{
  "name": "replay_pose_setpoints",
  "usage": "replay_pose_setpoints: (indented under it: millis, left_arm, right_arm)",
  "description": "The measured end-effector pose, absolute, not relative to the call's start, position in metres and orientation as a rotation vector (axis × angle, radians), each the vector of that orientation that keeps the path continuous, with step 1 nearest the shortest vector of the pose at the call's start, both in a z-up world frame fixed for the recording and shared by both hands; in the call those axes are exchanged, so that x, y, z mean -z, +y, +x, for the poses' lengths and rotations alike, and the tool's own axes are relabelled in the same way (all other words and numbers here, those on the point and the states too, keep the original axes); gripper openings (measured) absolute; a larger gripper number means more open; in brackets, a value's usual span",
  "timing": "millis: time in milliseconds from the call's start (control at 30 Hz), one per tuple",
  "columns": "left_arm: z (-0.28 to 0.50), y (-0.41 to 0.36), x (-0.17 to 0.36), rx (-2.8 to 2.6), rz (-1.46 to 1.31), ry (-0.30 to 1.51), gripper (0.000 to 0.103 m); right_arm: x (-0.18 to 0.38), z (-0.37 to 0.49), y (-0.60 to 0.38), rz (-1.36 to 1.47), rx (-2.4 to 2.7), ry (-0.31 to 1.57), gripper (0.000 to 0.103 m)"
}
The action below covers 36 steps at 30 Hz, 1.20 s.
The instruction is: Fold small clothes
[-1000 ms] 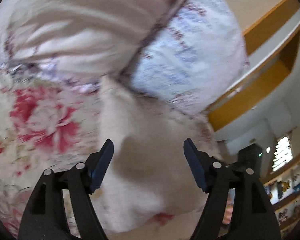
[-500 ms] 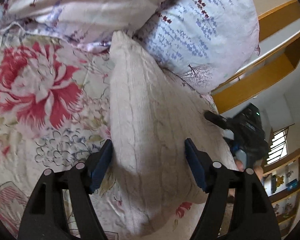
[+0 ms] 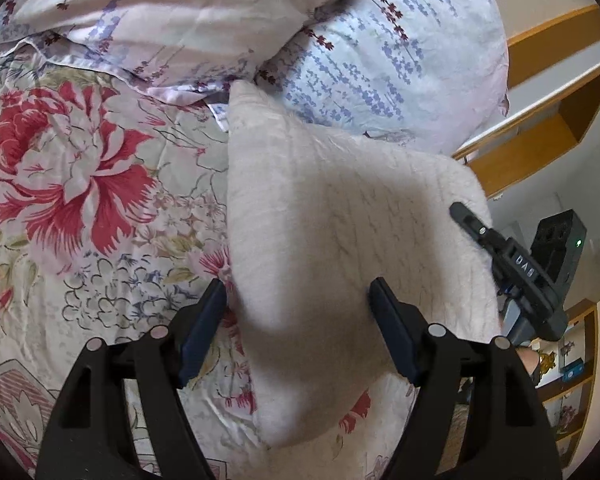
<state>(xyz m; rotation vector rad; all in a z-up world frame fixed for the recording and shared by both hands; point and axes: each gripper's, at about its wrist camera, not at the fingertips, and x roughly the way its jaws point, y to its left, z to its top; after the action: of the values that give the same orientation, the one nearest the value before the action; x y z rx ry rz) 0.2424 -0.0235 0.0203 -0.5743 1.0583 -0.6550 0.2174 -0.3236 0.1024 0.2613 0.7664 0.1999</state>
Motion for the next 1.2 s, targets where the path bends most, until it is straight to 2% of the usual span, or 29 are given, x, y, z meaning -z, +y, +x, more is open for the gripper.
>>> replay_pose_setpoints:
  millis: [167, 267, 367, 433, 467, 500, 567, 733, 933, 1033, 1133, 1200]
  left_arm:
    - [0.24, -0.03, -0.021, 0.676, -0.549, 1.061, 0.074]
    - [0.241, -0.033, -0.022, 0.687, -0.534, 1.06, 0.074]
    - [0.241, -0.037, -0.02, 0.698, -0.519, 1.066, 0.074]
    - [0.241, -0.038, -0.02, 0.695, -0.512, 1.067, 0.074]
    - [0.241, -0.038, -0.02, 0.693, -0.512, 1.067, 0.074]
    - [0.242, -0.038, -0.02, 0.689, -0.514, 1.073, 0.074]
    - [0.242, -0.037, -0.021, 0.68, -0.519, 1.083, 0.073]
    - [0.23, -0.034, -0.034, 0.663, -0.51, 1.081, 0.073]
    - [0.212, -0.032, -0.035, 0.657, -0.482, 1.093, 0.072]
    - [0.205, -0.032, -0.034, 0.658, -0.487, 1.099, 0.071]
    - [0.201, -0.033, -0.029, 0.654, -0.497, 1.118, 0.066]
    - [0.197, -0.033, -0.025, 0.661, -0.509, 1.136, 0.061]
  right_arm:
    - [-0.097, 0.222, -0.335, 0.246, -0.143, 0.778, 0.016]
    - [-0.073, 0.23, -0.347, 0.219, -0.041, 0.833, 0.012]
    - [-0.039, 0.242, -0.367, 0.322, -0.019, 0.946, 0.012]
    - [-0.033, 0.239, -0.379, 0.403, -0.026, 0.96, 0.027]
    - [-0.036, 0.235, -0.384, 0.428, -0.012, 0.95, 0.042]
    - [-0.044, 0.227, -0.392, 0.459, 0.004, 0.93, 0.053]
    - [-0.054, 0.21, -0.401, 0.52, -0.019, 0.894, 0.06]
    - [-0.063, 0.161, -0.413, 0.662, -0.128, 0.873, 0.06]
    - [-0.06, 0.125, -0.401, 0.659, -0.188, 0.884, 0.059]
    - [-0.06, 0.117, -0.39, 0.62, -0.207, 0.889, 0.055]
    - [-0.057, 0.115, -0.384, 0.595, -0.222, 0.902, 0.052]
    - [-0.053, 0.113, -0.38, 0.586, -0.225, 0.912, 0.044]
